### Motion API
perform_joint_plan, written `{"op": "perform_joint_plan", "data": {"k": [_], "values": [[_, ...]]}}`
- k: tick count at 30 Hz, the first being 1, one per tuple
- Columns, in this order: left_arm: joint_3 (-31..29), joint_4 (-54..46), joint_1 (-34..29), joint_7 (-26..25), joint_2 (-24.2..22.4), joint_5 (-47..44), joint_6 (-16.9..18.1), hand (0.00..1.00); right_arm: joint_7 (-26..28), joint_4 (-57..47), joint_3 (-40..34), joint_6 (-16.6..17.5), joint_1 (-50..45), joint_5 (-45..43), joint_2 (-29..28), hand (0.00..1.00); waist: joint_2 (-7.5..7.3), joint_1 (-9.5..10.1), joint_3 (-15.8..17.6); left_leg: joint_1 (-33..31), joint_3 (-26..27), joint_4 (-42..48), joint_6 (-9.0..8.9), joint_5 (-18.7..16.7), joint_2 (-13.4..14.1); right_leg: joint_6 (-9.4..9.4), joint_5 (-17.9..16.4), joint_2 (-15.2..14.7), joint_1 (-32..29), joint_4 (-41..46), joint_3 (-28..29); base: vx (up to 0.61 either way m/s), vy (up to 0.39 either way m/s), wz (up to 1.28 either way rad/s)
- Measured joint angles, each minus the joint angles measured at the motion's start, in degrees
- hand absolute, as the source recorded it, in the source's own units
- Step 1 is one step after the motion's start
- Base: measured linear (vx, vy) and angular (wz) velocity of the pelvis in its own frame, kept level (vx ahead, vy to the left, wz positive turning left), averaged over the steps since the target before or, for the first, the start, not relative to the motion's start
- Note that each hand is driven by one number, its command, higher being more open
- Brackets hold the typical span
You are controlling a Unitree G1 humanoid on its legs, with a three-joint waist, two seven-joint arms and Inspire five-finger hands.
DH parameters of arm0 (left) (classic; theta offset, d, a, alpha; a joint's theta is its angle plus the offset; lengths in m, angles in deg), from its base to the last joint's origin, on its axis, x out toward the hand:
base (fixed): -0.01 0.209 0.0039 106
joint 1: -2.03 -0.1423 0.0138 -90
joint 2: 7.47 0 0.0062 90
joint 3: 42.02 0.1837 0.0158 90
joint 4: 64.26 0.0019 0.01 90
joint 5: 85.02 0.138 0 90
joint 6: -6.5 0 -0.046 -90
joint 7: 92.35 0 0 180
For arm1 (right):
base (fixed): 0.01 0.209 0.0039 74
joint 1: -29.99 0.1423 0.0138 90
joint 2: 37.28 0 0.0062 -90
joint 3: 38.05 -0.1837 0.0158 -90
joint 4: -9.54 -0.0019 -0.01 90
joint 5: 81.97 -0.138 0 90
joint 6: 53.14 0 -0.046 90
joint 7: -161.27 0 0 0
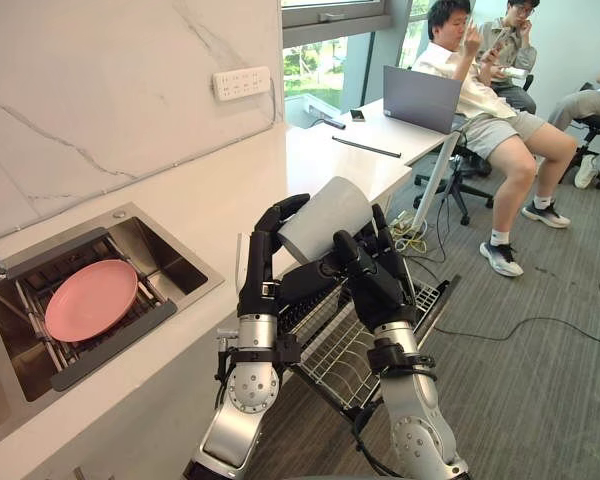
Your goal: Walk over to the sink, pick up the cup, carry it to the dishwasher, place the cup inside the dishwasher, then close the dishwasher door
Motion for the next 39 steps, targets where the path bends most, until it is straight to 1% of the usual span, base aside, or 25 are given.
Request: {"op": "perform_joint_plan", "data": {"k": [3,7,21,22,25,29,39], "values": [[0.22,0.0,0.0,-0.13,0.01,0.4,0.0,0.0,-0.06,0.04,0.89,0.67,0.02,-0.43,0.02,1.0,-0.03,-0.05,-0.06,0.12,0.01,-0.25,-0.02,0.09,0.02,0.0,0.0,0.03,0.0,-0.01,0.01,0.0,0.0,0.0],[0.79,0.0,-0.01,-0.8,0.35,0.4,0.0,0.0,-0.06,0.05,1.07,0.7,0.27,-1.51,0.01,1.0,-0.18,0.04,-0.16,0.12,0.02,-0.4,-0.02,0.12,0.01,0.0,0.0,0.03,-0.03,-0.07,0.01,0.0,0.0,0.0],[2.45,2.29,-0.51,-0.72,0.62,0.27,0.49,0.0,-0.79,0.55,1.96,0.91,1.89,-4.89,0.03,1.0,-0.44,0.14,-0.29,0.39,0.03,-1.72,0.01,0.83,0.0,0.08,0.05,0.05,-0.33,-0.1,-0.03,0.0,0.0,0.0],[2.49,2.34,-0.56,-0.72,0.61,0.23,0.49,0.0,-0.97,0.55,2.0,0.91,1.9,-4.92,0.02,0.0,-0.49,0.16,-0.32,0.4,0.03,-1.75,0.01,0.85,0.0,0.08,0.05,0.05,-0.33,-0.1,-0.03,0.0,0.0,0.0],[2.62,2.34,-0.79,-0.72,0.61,0.18,0.6,0.0,-1.22,0.56,2.01,0.91,1.9,-5.09,0.03,0.0,-0.58,0.15,-0.34,0.41,0.03,-1.8,0.01,0.86,0.0,0.09,0.04,0.05,-0.33,-0.1,-0.03,0.0,0.0,0.0],[3.63,2.34,-1.71,-0.71,0.71,0.17,2.17,0.0,-2.51,1.78,0.87,1.41,1.93,-7.31,0.04,0.0,-0.68,0.31,-0.4,0.43,-0.06,-1.97,0.01,0.96,-0.02,0.1,0.04,0.04,-0.33,-0.1,-0.13,0.0,0.0,0.0],[4.82,2.32,-2.98,-0.46,1.15,-2.04,3.16,0.0,-2.82,2.13,0.68,2.39,2.12,-9.39,0.91,0.0,-0.72,0.49,-0.43,0.42,-0.32,-2.92,-0.08,1.65,-0.01,0.09,0.04,0.12,-0.66,-0.11,-0.41,0.0,0.0,0.0]]}}
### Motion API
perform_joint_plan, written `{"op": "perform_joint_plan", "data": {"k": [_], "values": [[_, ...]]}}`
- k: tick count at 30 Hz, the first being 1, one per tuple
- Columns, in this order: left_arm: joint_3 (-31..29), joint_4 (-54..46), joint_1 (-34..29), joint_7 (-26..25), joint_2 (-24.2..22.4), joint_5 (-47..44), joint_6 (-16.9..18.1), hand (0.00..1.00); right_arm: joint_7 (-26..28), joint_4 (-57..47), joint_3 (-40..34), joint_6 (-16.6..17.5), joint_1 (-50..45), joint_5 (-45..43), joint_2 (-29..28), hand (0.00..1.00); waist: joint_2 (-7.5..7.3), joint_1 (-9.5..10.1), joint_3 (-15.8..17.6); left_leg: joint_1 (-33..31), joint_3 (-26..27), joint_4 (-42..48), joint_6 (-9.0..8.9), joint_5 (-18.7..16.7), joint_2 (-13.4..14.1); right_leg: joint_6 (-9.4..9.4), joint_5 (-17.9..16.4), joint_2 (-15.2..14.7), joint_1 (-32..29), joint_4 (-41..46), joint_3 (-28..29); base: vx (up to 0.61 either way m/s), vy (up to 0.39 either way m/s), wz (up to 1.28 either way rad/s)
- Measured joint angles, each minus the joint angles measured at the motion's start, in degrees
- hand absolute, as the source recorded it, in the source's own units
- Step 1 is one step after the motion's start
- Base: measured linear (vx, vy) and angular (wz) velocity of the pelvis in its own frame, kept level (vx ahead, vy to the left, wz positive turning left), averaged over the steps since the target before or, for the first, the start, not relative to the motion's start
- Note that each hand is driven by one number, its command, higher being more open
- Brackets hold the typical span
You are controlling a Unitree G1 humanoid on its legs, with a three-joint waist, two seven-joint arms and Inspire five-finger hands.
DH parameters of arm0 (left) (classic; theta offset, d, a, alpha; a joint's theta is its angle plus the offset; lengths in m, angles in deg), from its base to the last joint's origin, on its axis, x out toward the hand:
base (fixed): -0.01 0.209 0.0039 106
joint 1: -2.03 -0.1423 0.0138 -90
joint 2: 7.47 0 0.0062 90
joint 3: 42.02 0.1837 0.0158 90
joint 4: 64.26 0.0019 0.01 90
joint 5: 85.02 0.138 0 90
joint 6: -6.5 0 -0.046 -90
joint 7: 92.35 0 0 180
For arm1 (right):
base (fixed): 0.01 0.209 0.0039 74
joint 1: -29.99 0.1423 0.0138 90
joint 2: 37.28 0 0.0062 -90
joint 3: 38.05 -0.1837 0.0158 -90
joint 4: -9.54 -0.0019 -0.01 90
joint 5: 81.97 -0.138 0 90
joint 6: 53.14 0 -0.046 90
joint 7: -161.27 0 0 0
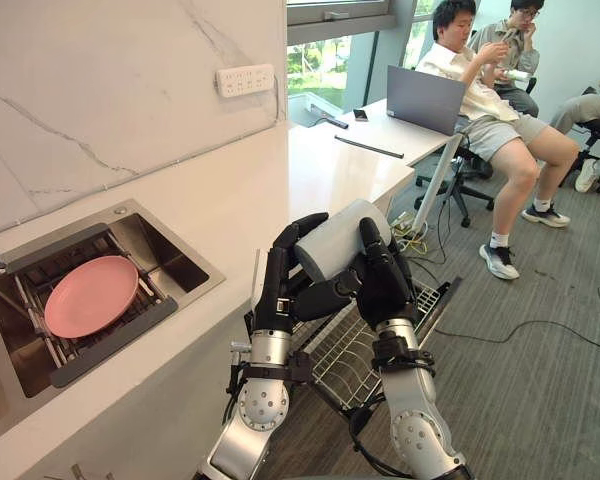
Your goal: Walk over to the sink, pick up the cup, carry it to the dishwasher, place the cup inside the dishwasher, then close the dishwasher door
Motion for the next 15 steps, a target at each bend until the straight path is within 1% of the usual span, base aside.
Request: {"op": "perform_joint_plan", "data": {"k": [2,6,7,11,15], "values": [[0.67,-0.16,-0.72,0.97,0.65,-0.14,0.6,0.0,-0.19,-0.01,-0.31,0.16,0.6,-0.06,-0.11,0.0,0.0,0.17,0.0,0.0,0.0,0.0,0.0,0.0,0.0,0.0,0.0,0.0,0.0,-0.01,0.0,0.0,0.0,0.0],[1.34,-0.25,-0.98,0.87,0.81,-0.12,0.84,0.0,-0.53,-0.01,-0.39,0.43,0.88,0.01,-0.08,0.0,-0.03,0.36,-0.03,0.0,0.0,0.0,-0.01,0.01,0.01,0.0,0.0,0.0,0.0,0.0,-0.01,0.0,0.0,0.0],[1.36,-0.25,-0.98,0.87,0.81,-0.12,0.84,1.0,-0.6,-0.01,-0.39,0.43,0.88,0.01,-0.09,0.0,-0.04,0.39,-0.03,0.0,-0.01,0.0,-0.01,0.01,0.01,0.0,0.0,0.0,0.0,0.0,-0.01,0.0,0.0,0.0],[2.18,-0.41,-1.26,1.04,0.7,-1.15,1.11,1.0,-0.6,-0.01,-1.02,0.5,0.96,0.04,-0.42,0.0,-0.15,0.69,-0.11,0.0,0.0,0.0,-0.01,0.02,0.0,0.0,0.0,0.0,0.0,0.0,0.0,0.0,0.0,0.0],[2.1,-0.34,-2.01,1.32,0.77,-1.16,0.68,1.0,-0.6,-0.31,-1.1,0.52,1.34,0.17,-0.53,0.0,-0.18,0.73,-0.13,0.0,0.0,0.0,-0.01,0.02,0.0,0.0,0.0,0.01,0.0,-0.02,0.0,0.0,0.0,0.0]]}}
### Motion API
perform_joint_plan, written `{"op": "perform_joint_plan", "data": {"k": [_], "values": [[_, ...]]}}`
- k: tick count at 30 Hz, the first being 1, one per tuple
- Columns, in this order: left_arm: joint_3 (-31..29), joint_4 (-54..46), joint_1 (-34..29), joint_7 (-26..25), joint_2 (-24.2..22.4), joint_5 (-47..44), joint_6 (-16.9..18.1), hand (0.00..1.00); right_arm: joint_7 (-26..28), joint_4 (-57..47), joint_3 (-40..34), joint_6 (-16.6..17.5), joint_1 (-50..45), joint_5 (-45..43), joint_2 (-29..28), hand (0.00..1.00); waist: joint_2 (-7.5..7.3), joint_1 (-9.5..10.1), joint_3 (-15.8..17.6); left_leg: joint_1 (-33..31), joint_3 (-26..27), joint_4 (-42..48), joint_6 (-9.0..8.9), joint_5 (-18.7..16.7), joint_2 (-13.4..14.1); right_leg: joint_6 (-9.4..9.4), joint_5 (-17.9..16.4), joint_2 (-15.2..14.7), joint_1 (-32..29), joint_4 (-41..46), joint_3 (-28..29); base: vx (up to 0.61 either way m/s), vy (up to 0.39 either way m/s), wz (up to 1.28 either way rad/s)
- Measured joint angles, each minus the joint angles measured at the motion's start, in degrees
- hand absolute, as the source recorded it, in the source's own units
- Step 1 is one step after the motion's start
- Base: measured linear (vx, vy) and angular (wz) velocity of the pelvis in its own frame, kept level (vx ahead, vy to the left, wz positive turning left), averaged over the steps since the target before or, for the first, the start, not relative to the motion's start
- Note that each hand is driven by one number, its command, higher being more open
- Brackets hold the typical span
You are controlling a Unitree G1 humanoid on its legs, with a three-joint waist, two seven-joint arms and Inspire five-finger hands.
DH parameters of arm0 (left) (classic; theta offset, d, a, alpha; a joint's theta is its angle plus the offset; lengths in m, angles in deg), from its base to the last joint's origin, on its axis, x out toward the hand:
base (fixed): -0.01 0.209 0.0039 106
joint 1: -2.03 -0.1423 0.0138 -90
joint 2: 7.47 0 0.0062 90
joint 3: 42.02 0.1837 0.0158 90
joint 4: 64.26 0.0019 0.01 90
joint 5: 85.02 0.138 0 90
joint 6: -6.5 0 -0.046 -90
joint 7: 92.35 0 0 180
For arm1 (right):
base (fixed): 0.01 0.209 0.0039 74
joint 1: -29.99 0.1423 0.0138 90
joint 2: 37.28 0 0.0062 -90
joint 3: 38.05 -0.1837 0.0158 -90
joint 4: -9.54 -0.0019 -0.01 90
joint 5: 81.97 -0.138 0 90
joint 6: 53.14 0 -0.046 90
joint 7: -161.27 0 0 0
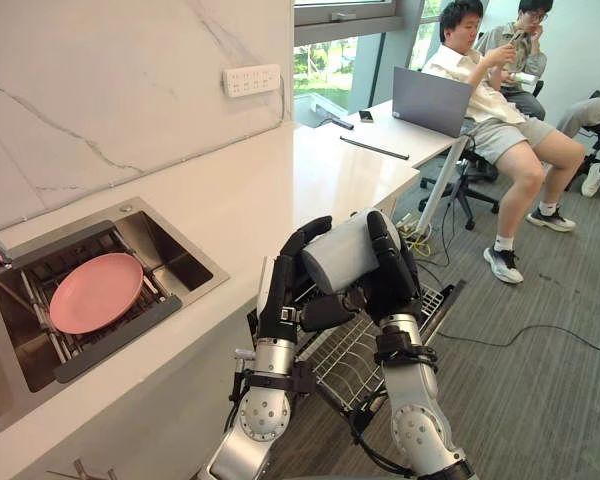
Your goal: Walk over to the sink, pick up the cup, carry it to the dishwasher, place the cup inside the dishwasher, then close the dishwasher door
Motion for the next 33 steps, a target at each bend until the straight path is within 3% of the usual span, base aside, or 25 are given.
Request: {"op": "perform_joint_plan", "data": {"k": [10,18,23,28,33], "values": [[-2.62,0.01,-1.38,0.82,-0.04,-1.09,-0.24,1.0,0.01,-1.85,-2.19,-0.01,0.12,1.2,-1.42,0.0,-0.01,0.15,0.0,-0.01,-0.02,-0.01,0.0,0.0,-0.01,0.0,0.0,-0.01,0.0,-0.01,-0.03,0.0,0.0,0.0],[-9.45,-0.35,-3.34,0.65,-0.48,-4.58,-0.28,1.0,0.01,-2.44,-8.11,-0.03,-0.09,5.74,-1.79,0.0,-0.02,0.16,0.02,-0.04,-0.14,-0.01,0.0,0.0,-0.01,0.0,0.0,-0.02,0.08,-0.07,-0.18,0.0,0.0,0.0],[-14.16,-2.27,-6.5,1.31,-2.47,-12.27,-0.19,1.0,0.05,-5.66,-12.47,-0.08,-1.93,9.43,-1.69,0.0,-0.04,0.19,0.07,-0.08,-0.34,-0.01,-0.01,-0.01,0.0,0.0,0.0,-0.04,0.21,-0.16,-0.45,0.0,0.0,0.0],[-16.61,-3.06,-8.77,7.09,-2.49,-22.69,-0.04,1.0,0.13,-6.08,-16.23,-0.75,-2.83,11.32,-1.57,0.0,-0.05,0.21,0.21,-0.07,-0.76,-0.01,0.0,-0.01,-0.06,0.02,-0.02,-0.16,0.43,-0.16,-0.94,0.0,0.0,0.04],[-16.58,-2.62,-11.73,13.41,-2.49,-26.76,-0.22,1.0,0.63,-6.08,-17.83,-2.68,-5.1,12.35,-1.56,0.0,-0.03,0.19,0.52,-0.15,-0.96,-0.02,-0.01,-0.01,-0.06,0.02,-0.04,-0.18,0.46,-0.19,-1.18,0.0,-0.002,0.01]]}}
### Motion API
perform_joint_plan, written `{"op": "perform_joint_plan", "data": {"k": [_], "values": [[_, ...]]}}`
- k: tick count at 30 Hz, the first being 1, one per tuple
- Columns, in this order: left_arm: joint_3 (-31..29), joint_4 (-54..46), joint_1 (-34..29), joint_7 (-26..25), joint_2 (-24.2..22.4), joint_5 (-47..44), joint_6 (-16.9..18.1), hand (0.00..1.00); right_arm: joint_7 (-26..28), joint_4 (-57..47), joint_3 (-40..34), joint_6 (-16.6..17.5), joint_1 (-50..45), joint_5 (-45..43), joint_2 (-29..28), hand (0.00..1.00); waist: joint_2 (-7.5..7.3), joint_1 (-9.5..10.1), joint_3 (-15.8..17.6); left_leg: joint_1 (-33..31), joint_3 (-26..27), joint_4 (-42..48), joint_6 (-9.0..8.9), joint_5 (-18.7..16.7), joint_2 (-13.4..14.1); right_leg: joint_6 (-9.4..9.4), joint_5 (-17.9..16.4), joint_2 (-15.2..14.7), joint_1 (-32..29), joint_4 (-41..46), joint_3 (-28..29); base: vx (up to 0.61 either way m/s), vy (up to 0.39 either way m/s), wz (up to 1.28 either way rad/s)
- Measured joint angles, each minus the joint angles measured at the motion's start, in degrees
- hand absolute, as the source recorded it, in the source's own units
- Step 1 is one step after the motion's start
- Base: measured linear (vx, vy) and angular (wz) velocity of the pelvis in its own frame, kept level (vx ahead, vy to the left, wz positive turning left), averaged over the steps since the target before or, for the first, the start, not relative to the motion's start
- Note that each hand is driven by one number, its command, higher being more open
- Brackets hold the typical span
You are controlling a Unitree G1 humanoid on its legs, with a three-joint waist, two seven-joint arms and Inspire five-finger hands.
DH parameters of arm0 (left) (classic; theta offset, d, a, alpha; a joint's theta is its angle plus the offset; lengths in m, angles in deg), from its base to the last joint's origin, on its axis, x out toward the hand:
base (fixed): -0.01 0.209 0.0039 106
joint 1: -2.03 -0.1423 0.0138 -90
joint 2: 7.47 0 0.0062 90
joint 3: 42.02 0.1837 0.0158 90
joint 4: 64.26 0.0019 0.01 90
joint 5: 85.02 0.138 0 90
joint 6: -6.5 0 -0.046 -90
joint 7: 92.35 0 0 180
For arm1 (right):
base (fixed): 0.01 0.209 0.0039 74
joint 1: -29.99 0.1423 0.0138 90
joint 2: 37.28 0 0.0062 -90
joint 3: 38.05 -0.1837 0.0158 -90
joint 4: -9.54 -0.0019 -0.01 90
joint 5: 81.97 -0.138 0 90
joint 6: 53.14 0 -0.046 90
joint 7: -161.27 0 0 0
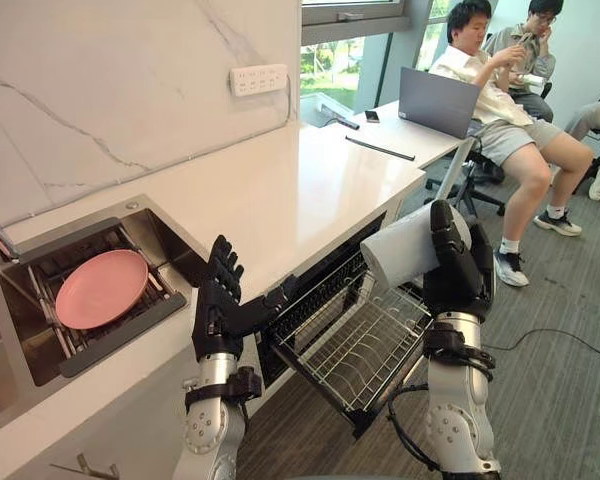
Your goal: Walk over to the sink, pick up the cup, carry it to the dishwasher, place the cup inside the dishwasher, then close the dishwasher door
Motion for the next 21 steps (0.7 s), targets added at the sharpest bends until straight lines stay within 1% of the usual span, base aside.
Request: {"op": "perform_joint_plan", "data": {"k": [3,5,10,14,21], "values": [[0.34,0.71,-1.2,3.35,0.03,-1.38,-0.35,1.0,0.69,0.0,-1.13,-0.63,-1.08,1.57,0.0,0.0,0.0,0.01,0.11,-0.05,-0.11,0.0,0.0,0.0,-0.01,0.0,-0.02,-0.03,0.0,-0.03,-0.12,0.0,0.0,0.0],[0.47,3.16,-1.41,6.16,0.24,-2.47,-0.85,1.0,0.85,0.02,-1.46,-1.25,-1.24,2.1,0.05,0.0,0.09,-0.07,0.43,-0.06,-0.12,0.0,0.0,0.0,-0.01,0.0,-0.02,-0.07,0.0,-0.03,-0.14,0.0,0.0,0.0],[1.08,8.72,-2.32,10.36,0.72,-2.44,-2.39,1.0,2.76,0.07,-2.07,-1.84,-2.32,3.88,0.07,0.0,0.08,-0.1,0.94,-0.07,-0.16,0.0,0.0,0.0,0.0,0.03,-0.05,-0.16,0.0,-0.04,-0.21,0.0,0.0,0.0],[1.7,12.54,-2.64,12.12,1.55,-1.83,-2.91,1.0,3.34,1.87,-2.69,-1.95,-2.92,4.62,0.07,0.0,0.01,-0.12,1.73,-0.12,-0.32,0.0,0.02,0.02,-0.01,0.09,-0.09,-0.28,0.02,-0.03,-0.37,-0.01,-0.005,0.01],[0.61,22.23,-2.6,12.53,1.97,2.52,-3.09,1.0,3.48,4.4,-3.66,-2.94,-3.48,6.69,0.09,0.0,0.05,-0.15,1.89,-0.23,-0.33,0.0,0.01,0.0,-0.03,0.09,-0.18,-0.32,-0.04,-0.15,-0.43,0.0,0.0,0.0]]}}
